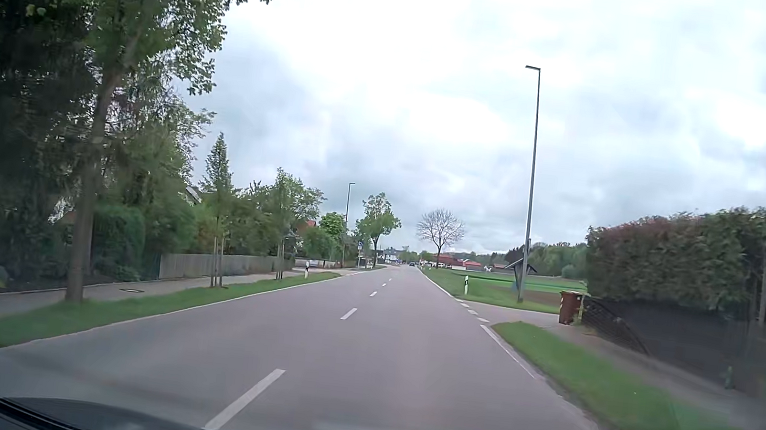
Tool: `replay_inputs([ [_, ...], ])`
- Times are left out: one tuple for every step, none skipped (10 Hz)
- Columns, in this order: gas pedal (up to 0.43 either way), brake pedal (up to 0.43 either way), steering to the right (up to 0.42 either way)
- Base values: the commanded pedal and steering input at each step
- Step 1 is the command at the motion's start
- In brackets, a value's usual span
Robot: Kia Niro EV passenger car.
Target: Follow the waypoints while adhering to traffic rules and regulations
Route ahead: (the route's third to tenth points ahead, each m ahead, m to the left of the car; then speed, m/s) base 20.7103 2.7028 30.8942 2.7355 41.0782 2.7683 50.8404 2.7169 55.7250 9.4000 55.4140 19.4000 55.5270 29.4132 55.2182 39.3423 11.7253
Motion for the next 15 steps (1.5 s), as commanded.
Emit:
replay_inputs([
  [0.138, 0.012, 0.0],
  [0.138, 0.012, 0.0],
  [0.138, 0.012, 0.0],
  [0.138, 0.012, 0.0],
  [0.138, 0.012, 0.0],
  [0.138, 0.012, 0.0],
  [0.138, 0.012, 0.0],
  [0.138, 0.012, 0.001],
  [0.138, 0.012, 0.0],
  [0.13, 0.012, 0.001],
  [0.118, 0.012, 0.001],
  [0.087, 0.012, 0.001],
  [0.0, 0.012, 0.002],
  [0.0, 0.012, 0.005],
  [0.0, 0.012, 0.005],
])
